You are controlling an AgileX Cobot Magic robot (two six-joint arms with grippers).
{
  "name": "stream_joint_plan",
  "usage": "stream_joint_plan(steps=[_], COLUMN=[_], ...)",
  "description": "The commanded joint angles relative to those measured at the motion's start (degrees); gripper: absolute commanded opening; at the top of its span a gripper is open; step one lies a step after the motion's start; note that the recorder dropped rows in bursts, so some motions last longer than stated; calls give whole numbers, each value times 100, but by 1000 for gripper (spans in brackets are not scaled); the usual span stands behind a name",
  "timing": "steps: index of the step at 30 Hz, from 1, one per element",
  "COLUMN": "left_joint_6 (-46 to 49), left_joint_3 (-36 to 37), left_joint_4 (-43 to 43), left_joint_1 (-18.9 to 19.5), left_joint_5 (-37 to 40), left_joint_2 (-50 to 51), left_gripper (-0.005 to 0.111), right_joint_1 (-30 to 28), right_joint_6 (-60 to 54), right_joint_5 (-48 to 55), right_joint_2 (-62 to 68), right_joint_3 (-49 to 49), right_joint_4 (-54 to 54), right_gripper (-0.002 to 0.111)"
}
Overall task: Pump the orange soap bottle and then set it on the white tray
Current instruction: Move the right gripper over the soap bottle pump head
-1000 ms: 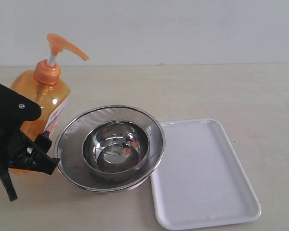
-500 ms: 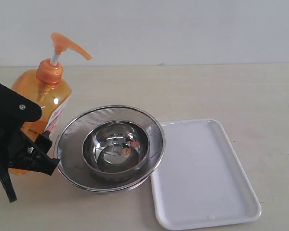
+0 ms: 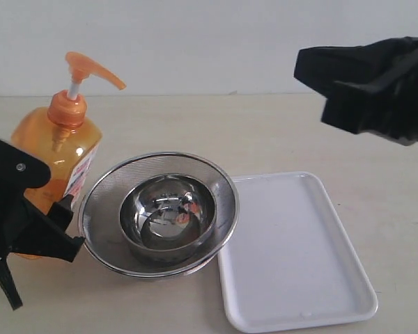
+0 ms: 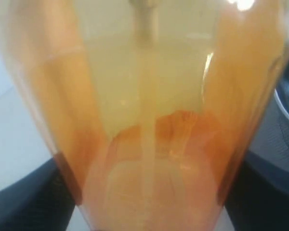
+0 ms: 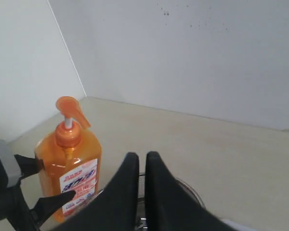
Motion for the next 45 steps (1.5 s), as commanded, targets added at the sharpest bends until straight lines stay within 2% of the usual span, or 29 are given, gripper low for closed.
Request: stream_joint_plan(steps=[1,7,15,23,31,36,40,45], left_joint_6=[-632,-809,-1171,-1269,-1308,-1332,-1332,-1332], left_joint_3=[170,180,180,180,180,180,180,180], left_joint_4=[478,572,672,792,886,928,939,991], left_joint_1=[-32,-32,-32,-32,-32,-32,-32,-32], left_joint_5=[-581,-619,-966,-1030,-1030,-1020,-1020,-1020], left_joint_2=[-28,146,856,931,931,931,931,931], left_gripper=[5,5,5,5,5,5,5,5], right_joint_1=[39,39,39,69,1078,1238,1238,1238], right_joint_6=[-134,-415,-406,-406,-560,-575,-1109,-3314], right_joint_5=[-30,-614,-87,463,859,1512,1958,2586], right_joint_2=[417,457,457,1089,2290,2977,3305,3750], right_joint_3=[-233,-252,-507,-1045,-2066,-2884,-3550,-4362], right_joint_4=[-50,-149,-298,-298,-298,-298,317,2684], right_gripper=[1,1,1,1,1,1,1,1])
